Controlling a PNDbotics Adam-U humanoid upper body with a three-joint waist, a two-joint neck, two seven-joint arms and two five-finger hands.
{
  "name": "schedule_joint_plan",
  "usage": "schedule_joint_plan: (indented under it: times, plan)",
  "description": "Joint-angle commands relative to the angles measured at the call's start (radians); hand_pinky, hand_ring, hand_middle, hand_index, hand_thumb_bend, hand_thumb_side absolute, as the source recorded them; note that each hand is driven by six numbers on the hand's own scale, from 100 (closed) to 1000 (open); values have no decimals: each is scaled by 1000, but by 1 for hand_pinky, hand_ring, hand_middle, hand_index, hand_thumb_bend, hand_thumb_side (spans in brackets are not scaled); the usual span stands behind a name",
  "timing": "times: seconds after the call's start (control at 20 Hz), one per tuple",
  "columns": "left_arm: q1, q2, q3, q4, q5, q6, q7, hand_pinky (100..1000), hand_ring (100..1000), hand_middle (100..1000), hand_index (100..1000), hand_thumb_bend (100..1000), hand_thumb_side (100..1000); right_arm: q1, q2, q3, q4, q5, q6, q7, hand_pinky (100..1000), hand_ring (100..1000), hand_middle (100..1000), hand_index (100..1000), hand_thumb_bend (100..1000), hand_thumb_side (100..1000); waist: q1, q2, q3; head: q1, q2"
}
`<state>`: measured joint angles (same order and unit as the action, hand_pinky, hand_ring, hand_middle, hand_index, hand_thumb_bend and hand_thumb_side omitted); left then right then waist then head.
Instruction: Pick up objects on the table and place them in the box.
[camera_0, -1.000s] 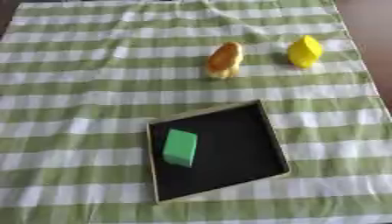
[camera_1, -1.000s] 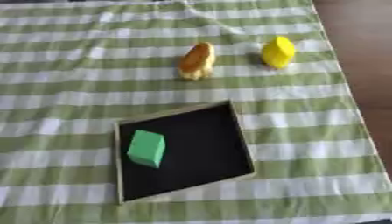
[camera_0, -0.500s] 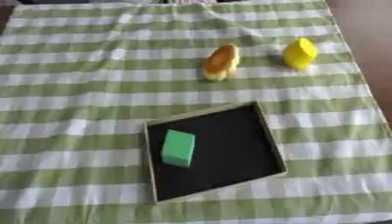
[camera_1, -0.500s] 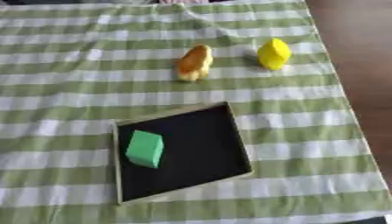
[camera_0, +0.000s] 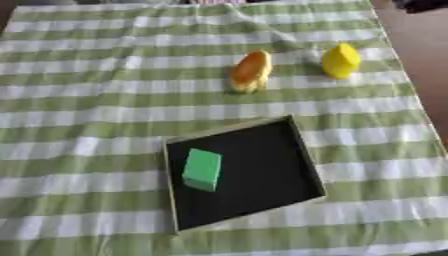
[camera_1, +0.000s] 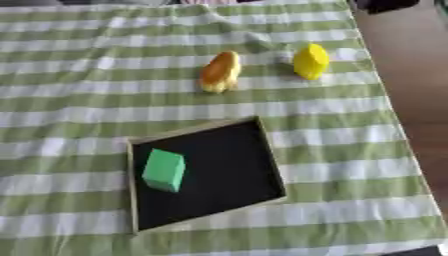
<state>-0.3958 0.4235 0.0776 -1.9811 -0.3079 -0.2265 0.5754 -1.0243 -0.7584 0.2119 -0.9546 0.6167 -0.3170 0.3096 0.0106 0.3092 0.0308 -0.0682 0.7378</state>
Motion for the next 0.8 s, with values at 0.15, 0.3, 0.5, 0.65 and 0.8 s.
schedule_joint_plan:
  times: [0.15,0.3,0.5,0.65,0.8]
  plan:
    - [-10,31,3,-19,1,1,-1,842,844,797,938,100,482,-31,-11,-4,11,52,-38,77,943,956,873,935,321,100,1,-23,-3,-2,-7]
    - [-11,30,2,-19,1,2,-1,842,844,797,938,100,481,-34,-6,-1,11,70,-40,92,943,958,877,935,385,100,2,-23,-3,-3,-6]
    - [-12,29,1,-19,3,2,-1,841,844,796,937,100,483,-36,8,5,19,98,-36,83,946,961,879,941,372,100,4,-22,-1,-4,-7]
    - [-12,25,1,-19,5,3,-2,841,844,796,936,100,484,-37,24,12,38,128,-36,89,950,967,878,949,368,100,4,-21,0,-6,-9]
    - [-13,25,1,-19,6,4,-2,841,843,795,934,100,484,-36,38,15,55,160,-45,97,951,970,879,960,357,100,6,-18,2,-8,-11]
